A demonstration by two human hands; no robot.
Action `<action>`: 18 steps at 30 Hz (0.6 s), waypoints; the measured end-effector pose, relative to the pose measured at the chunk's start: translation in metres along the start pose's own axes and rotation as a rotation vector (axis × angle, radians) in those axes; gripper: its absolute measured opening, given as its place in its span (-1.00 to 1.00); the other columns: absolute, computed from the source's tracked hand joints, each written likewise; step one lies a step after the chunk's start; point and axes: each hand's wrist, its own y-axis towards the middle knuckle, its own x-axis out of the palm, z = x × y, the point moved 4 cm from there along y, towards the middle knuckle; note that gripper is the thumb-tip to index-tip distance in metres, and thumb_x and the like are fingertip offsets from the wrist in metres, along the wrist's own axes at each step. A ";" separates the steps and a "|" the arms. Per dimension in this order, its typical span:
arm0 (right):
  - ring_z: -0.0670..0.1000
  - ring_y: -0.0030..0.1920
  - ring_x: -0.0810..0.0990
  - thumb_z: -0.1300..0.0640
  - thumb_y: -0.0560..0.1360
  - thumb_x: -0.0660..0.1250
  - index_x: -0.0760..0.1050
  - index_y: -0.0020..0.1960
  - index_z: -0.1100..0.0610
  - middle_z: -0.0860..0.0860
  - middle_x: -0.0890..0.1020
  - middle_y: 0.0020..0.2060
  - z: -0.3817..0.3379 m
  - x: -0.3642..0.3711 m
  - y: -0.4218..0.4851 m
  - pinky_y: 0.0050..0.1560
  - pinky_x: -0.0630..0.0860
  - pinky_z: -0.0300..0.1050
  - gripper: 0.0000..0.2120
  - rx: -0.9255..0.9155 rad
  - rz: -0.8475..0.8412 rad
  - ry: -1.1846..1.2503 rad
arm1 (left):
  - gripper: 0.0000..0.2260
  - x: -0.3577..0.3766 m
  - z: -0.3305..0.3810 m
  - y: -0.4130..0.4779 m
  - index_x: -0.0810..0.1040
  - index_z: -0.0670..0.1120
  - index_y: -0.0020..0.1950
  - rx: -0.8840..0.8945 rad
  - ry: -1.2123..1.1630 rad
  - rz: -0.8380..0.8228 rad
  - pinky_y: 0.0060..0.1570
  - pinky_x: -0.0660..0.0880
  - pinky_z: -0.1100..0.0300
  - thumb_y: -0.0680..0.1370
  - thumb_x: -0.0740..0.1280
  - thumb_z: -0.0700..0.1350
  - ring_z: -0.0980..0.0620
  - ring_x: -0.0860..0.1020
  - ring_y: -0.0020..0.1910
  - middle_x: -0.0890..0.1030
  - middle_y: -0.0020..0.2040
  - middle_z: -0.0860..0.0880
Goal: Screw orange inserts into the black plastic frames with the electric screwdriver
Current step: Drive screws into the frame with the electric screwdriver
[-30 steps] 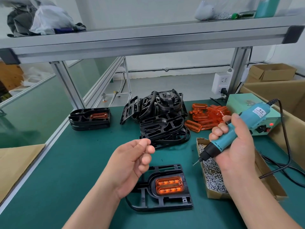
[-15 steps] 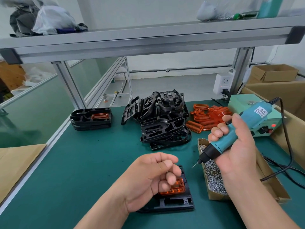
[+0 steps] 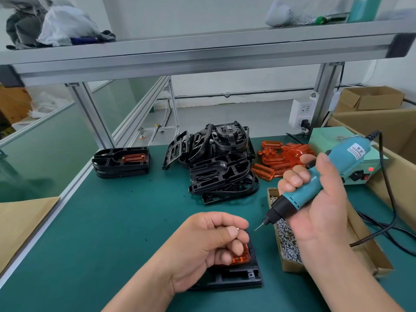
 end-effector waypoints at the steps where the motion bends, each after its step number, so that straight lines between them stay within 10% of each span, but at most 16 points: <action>1: -0.10 -0.35 0.42 -0.02 0.68 0.30 0.51 0.00 0.09 -0.07 0.41 -0.33 -0.001 0.001 -0.001 -0.31 0.47 -0.24 -0.81 -0.004 -0.007 0.004 | -0.84 0.001 0.000 -0.001 0.66 -0.29 0.18 0.001 0.013 -0.009 -0.36 0.51 0.28 0.66 0.32 -0.34 0.04 0.60 -0.25 0.68 -0.04 -0.20; 18: -0.10 -0.35 0.40 -0.03 0.69 0.26 0.51 0.00 0.09 -0.08 0.40 -0.34 0.000 0.014 -0.012 -0.30 0.45 -0.24 -0.80 0.001 -0.061 0.035 | -0.81 0.011 -0.003 0.000 0.63 -0.21 0.10 0.011 0.103 -0.024 -0.37 0.34 0.26 0.50 0.47 -0.27 0.01 0.51 -0.28 0.65 -0.10 -0.22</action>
